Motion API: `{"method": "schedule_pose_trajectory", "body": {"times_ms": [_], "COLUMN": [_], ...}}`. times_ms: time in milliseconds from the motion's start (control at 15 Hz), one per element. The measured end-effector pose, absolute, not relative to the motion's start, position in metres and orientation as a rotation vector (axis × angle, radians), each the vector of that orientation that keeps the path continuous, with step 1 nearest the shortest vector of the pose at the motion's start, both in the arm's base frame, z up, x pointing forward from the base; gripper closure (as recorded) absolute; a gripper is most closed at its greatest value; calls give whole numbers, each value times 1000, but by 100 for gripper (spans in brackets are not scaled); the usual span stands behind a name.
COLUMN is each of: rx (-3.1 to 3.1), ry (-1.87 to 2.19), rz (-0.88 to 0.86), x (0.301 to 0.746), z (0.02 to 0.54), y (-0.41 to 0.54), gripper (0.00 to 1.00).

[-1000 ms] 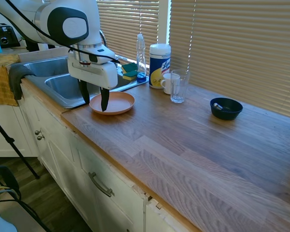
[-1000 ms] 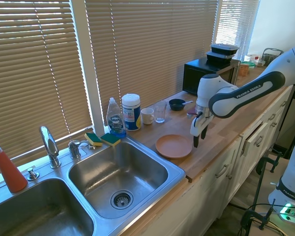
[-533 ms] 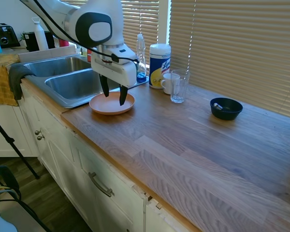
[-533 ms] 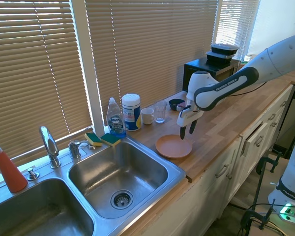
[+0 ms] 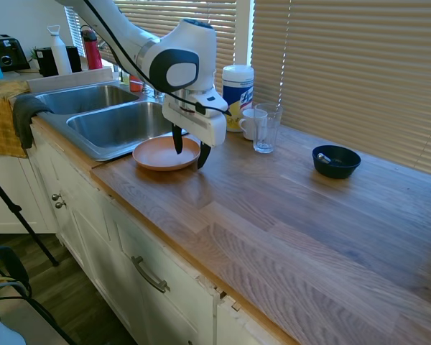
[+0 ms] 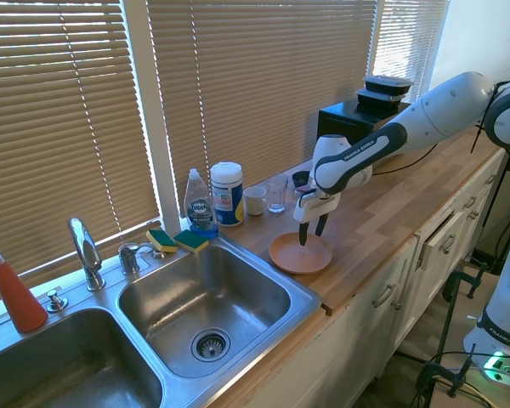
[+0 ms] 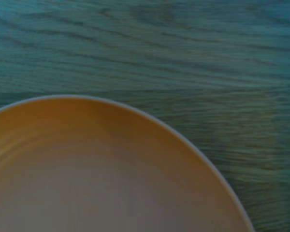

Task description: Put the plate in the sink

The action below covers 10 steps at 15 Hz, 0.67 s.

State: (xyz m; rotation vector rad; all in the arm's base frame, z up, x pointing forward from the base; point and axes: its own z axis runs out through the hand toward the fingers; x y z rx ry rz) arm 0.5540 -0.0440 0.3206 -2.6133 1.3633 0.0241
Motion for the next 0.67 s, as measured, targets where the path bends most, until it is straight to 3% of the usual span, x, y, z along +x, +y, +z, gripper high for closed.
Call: {"method": "schedule_pose_trajectory", "body": {"times_ms": [667], "rx": [-2579], "ry": [1277], "rz": [123], "x": [550], "z": [316], "y": [-48], "gripper": [100]}}
